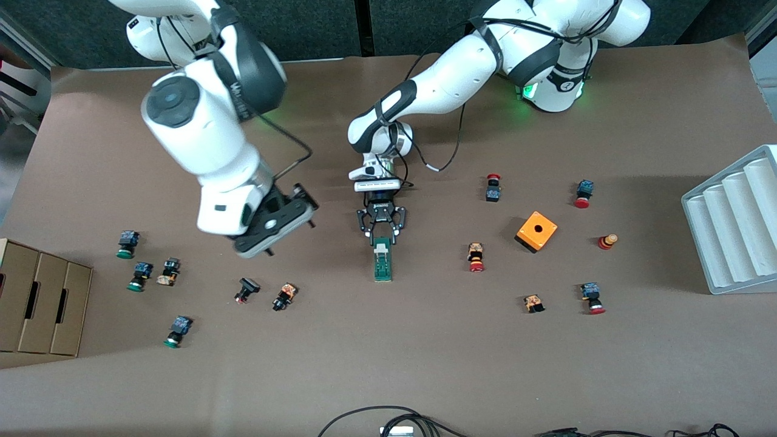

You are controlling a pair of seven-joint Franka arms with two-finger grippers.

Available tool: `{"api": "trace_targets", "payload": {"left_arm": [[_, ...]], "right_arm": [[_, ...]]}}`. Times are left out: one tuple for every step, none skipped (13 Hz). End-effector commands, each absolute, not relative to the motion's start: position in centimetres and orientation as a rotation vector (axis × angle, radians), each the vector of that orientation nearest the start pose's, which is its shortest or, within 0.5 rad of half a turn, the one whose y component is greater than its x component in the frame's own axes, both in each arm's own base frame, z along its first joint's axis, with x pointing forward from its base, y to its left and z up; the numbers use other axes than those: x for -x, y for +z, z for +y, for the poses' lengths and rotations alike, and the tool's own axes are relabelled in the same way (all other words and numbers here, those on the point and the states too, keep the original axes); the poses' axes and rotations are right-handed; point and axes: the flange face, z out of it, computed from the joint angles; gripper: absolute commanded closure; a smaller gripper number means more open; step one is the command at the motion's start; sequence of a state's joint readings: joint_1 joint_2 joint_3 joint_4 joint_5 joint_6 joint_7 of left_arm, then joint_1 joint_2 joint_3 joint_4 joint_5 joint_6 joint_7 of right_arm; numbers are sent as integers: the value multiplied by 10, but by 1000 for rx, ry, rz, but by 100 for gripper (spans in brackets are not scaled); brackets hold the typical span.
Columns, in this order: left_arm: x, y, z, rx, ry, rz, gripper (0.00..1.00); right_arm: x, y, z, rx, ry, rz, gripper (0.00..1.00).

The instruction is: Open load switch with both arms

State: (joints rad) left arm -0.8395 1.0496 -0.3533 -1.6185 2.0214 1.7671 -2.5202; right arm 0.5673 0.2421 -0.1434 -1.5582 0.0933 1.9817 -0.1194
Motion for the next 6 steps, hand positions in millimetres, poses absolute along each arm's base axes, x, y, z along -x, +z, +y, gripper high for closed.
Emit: {"api": "trace_targets", "payload": {"left_arm": [[-327,18,-555,2432,-1870,6,37],[-328,18,-555,2435,-1868,3,37],[-329,18,-554,2434,-1867,1,37],[-330,19,-554,2437,-1866,0,35],[-330,19,-554,2441,-1862,-3,33],[-330,21,-555,2448,-1859,-4,33]], "right_arm": [[-590,535,247,3011,-201,-629,0],[-594,536,233,3021,-188,-593,0],[-596,536,219,3032,-163,-562,0],[-600,537,203,3042,-153,-527,0],[-602,537,194,3048,-142,-508,0],[-604,535,184,3057,-122,-485,0]]}}
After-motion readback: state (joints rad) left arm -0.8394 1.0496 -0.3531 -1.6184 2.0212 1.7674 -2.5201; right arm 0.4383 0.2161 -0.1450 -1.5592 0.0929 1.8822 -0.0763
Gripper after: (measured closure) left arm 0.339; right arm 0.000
